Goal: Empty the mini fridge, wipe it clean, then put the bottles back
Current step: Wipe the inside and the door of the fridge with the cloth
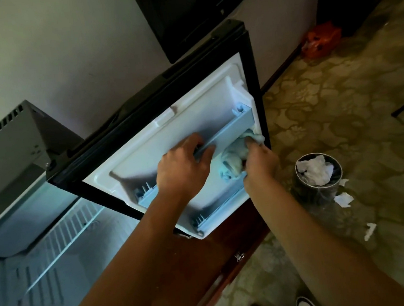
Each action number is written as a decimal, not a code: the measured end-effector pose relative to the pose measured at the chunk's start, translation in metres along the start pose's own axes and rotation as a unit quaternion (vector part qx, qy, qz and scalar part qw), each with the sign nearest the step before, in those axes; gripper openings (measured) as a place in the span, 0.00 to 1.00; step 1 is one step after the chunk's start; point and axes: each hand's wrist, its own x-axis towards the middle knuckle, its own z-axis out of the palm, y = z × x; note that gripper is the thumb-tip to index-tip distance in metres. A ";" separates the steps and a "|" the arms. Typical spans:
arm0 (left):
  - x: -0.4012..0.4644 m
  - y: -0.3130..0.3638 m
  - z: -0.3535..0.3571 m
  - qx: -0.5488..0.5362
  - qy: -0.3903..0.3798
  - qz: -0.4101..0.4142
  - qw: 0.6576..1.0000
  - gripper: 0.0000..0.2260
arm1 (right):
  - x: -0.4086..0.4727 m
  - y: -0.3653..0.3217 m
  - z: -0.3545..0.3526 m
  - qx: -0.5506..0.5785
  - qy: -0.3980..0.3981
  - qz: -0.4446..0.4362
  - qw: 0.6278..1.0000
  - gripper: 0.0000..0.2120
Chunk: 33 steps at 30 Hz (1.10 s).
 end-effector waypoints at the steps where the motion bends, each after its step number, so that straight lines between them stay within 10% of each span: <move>1: 0.000 0.000 0.000 0.000 0.001 0.001 1.000 0.12 | -0.003 0.000 0.001 0.011 -0.002 -0.007 1.000 0.07; 18: -0.008 0.003 -0.002 -0.001 0.001 -0.003 1.000 0.12 | 0.025 0.048 -0.035 -0.056 0.041 0.083 0.994 0.20; 33: -0.006 0.004 -0.003 -0.010 -0.003 -0.017 1.000 0.11 | 0.001 -0.002 -0.004 0.098 -0.049 0.076 0.991 0.10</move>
